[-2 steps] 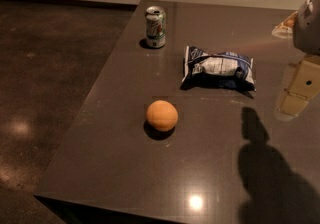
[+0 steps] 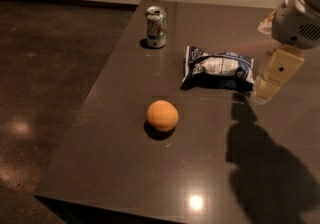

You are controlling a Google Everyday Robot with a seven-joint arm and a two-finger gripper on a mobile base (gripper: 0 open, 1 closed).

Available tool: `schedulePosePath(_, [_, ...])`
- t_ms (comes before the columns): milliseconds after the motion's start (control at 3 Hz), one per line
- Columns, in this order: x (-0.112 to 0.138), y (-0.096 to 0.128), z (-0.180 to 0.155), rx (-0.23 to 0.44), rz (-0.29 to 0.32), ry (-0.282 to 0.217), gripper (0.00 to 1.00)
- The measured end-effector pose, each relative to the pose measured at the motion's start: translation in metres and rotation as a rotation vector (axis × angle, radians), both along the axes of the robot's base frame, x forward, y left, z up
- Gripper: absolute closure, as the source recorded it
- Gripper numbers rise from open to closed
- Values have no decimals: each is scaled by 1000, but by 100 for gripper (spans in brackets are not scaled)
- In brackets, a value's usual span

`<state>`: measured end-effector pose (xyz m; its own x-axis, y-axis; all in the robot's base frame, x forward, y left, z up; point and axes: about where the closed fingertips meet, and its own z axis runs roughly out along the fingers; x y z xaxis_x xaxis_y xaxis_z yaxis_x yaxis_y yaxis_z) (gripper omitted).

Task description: Pick 7up can

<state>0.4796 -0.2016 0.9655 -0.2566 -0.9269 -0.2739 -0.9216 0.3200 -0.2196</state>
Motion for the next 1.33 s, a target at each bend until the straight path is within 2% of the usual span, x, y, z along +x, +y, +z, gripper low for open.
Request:
schedulePosePath(667, [101,34,-14,96,-115,-27,0])
schedulePosePath(1000, [152,46,-22,136,-202,-64,0])
schedulePosePath(1333, [199,54,-37,173,-319,-102,0])
